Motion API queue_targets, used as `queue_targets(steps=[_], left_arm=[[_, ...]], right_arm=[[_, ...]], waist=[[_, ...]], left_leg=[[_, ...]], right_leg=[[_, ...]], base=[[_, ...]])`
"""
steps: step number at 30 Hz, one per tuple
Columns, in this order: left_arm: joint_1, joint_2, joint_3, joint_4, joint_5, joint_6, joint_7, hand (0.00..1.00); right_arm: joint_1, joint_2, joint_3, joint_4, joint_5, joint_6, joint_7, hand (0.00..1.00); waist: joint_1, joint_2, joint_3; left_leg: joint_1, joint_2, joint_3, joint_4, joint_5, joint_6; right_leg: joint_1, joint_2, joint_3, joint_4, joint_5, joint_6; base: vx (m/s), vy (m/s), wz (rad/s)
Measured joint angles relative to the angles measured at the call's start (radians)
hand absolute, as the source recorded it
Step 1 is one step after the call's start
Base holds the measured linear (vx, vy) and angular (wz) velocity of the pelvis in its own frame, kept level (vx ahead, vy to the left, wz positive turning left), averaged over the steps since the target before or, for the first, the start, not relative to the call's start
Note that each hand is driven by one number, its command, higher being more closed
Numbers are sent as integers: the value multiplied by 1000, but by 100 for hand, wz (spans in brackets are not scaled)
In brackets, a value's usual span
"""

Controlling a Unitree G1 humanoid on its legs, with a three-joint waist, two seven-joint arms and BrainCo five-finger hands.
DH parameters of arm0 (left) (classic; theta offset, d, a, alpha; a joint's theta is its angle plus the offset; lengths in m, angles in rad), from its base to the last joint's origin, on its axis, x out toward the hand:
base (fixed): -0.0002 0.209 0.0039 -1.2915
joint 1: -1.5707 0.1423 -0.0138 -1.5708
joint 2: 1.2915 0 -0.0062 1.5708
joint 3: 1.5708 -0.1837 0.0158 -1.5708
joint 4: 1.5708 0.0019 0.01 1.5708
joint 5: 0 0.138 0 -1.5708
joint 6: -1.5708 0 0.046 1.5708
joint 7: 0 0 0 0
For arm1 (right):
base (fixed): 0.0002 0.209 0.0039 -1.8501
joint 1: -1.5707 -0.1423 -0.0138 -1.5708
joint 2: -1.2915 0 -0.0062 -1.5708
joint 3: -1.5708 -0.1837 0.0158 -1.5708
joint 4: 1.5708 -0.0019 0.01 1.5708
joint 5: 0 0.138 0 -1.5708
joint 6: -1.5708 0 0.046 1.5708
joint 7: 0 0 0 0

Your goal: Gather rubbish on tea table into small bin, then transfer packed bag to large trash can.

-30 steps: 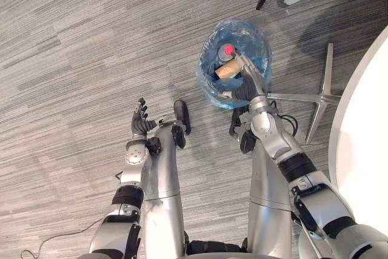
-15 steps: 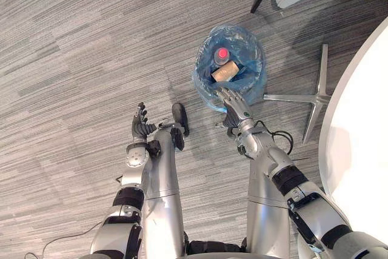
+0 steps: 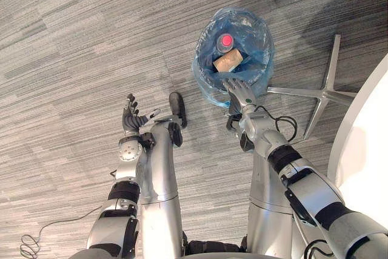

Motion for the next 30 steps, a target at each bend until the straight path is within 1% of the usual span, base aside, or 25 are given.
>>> queue_targets(steps=[1, 6, 11, 13, 23, 27, 30], left_arm=[[0, 1, 0, -5, -13, -2, 0, 0], [0, -1, -7, -21, -27, -1, 0, 0], [0, -4, -7, -24, -26, 0, 0, 0], [0, -5, -7, -25, -26, 0, 0, 0], [0, -16, -8, -21, -23, 9, 0, 0], [0, -24, -7, -20, -15, 12, 1, 0], [0, -27, -7, -19, -15, 27, 1, 0]], right_arm=[[-3, 3, -4, 2, 0, 10, -1, 100], [-25, 11, -37, 30, 1, 30, -18, 100], [-54, 13, -60, 29, 6, 30, -23, 100], [-53, 13, -69, 27, 27, 29, -26, 100], [-28, 11, -71, 16, 70, 28, -26, 100], [-8, 11, -76, -45, 85, 27, -34, 100], [0, 12, -76, -74, 110, 25, -42, 100]], waist=[[0, 0, 0], [0, 0, 0], [2, 0, 0], [2, 1, 0], [2, 4, -2], [3, 3, -3], [3, 3, -3]], left_leg=[[-6, -1, -2, -2, 0, 0], [-17, -13, -10, -9, 6, -8], [-17, -14, -10, -12, 12, -6], [-16, -14, -10, -12, 12, -6], [21, -12, -10, -14, 9, -4], [38, -12, -9, -24, 8, -10], [53, -10, -9, -25, 11, -5]], right_leg=[[-5, -1, -2, 0, 0, 0], [-19, -10, -8, 8, -5, -8], [-19, -11, -9, 8, -7, -9], [-18, -11, -9, 8, -7, -9], [17, -7, -8, 4, -7, -9], [33, -5, -7, -4, -7, -9], [48, -1, -7, -9, -7, -10]], base=[[-40, 8, 6], [-22, 6, 8], [-1, 3, 2], [0, 0, 0], [-6, 3, 0], [-25, 7, 0], [-9, 4, -4]])
